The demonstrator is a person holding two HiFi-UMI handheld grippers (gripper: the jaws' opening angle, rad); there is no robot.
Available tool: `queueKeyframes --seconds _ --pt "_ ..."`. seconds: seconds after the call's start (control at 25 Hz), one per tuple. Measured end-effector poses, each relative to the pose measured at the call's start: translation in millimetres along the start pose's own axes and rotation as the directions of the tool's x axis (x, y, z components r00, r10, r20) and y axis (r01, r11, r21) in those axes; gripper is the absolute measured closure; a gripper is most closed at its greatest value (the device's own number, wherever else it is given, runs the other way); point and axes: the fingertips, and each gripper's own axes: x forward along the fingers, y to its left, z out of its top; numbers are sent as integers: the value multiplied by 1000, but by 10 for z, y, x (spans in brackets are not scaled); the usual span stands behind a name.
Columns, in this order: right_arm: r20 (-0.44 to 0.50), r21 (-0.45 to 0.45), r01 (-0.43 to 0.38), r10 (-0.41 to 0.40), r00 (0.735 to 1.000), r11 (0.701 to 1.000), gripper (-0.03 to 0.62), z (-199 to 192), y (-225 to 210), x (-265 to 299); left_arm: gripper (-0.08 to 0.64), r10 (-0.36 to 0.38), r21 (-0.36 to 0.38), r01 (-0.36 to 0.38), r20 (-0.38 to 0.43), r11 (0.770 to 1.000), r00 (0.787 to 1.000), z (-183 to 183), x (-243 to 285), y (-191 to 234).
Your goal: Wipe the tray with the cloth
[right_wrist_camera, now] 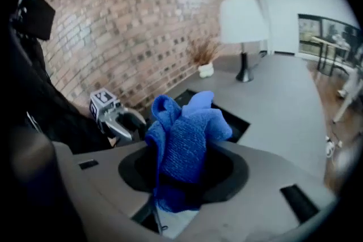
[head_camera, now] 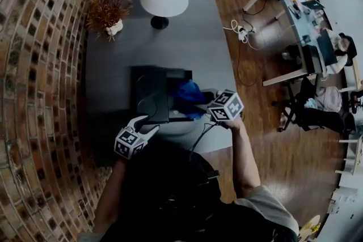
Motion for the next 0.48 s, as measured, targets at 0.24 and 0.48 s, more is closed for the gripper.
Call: queueKeyframes --seconds 0.24,0.48 --pt "-135 68 323 -312 940 944 414 -764 -333 -1099 351 29 -41 -31 -51 999 998 -171 -312 -83" --pt "-489 -129 474 -472 734 871 413 -2142 -488 -1106 351 -18 -35 19 13 999 1000 -249 -104 -16"
